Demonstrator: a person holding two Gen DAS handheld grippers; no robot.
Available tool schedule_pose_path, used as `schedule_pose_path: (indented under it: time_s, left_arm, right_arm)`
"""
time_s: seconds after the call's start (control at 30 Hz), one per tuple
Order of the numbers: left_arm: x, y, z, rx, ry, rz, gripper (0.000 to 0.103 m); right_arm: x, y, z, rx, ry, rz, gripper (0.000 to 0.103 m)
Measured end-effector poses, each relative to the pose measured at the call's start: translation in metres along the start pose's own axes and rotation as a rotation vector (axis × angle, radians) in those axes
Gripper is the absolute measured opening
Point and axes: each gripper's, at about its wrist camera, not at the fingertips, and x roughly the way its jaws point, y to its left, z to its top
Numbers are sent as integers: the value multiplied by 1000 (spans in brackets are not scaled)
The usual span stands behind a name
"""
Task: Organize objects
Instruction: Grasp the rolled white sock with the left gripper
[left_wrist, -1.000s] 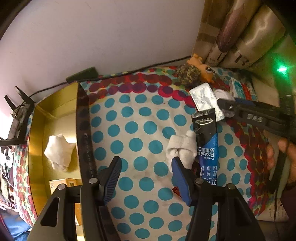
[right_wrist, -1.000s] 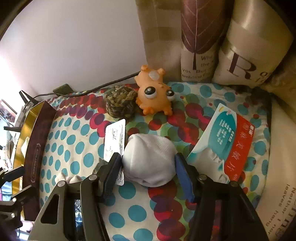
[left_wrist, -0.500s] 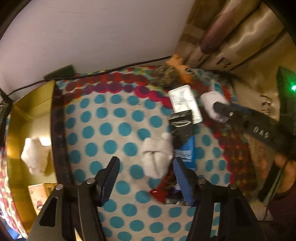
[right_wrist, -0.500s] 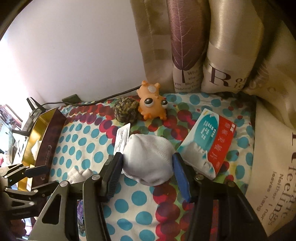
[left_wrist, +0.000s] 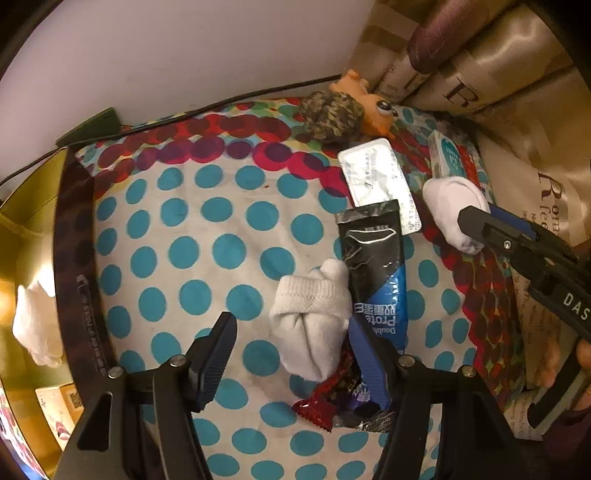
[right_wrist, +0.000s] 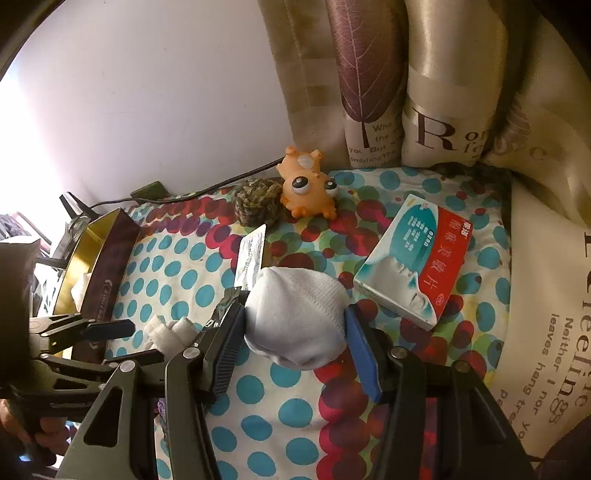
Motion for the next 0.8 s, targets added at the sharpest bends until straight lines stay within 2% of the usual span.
schedule_pose_path:
  time_s: [0.17,0.27,0.3,0.4,0.47,0.6,0.8]
  left_arm:
    - [8,-4,0,24,4,17,65]
    - [14,2,0,-1,27,-7,63]
    - [16,3,0,-11,28,-7,61]
    - [16,4,-3,-9,29,-35,40]
    - [14,-4,-4,22,22,-20,33]
    - [8,-14,-3,53,-10,-13,26]
    - [-12,-12,-5,52,-67,-30,25]
  right_arm:
    - [-4,1,-2,1,-3,8,52]
    - [-6,1,-2,6,-5,11,52]
    - [-6,1,-2,7,-4,12,52]
    - [-6,1,-2,9,-3,13,52]
    - [-6,0,-2,9,-3,11,53]
    - [-6,0,-1,6,-3,14,53]
    - [-8,4,-3,5,-12,14,53]
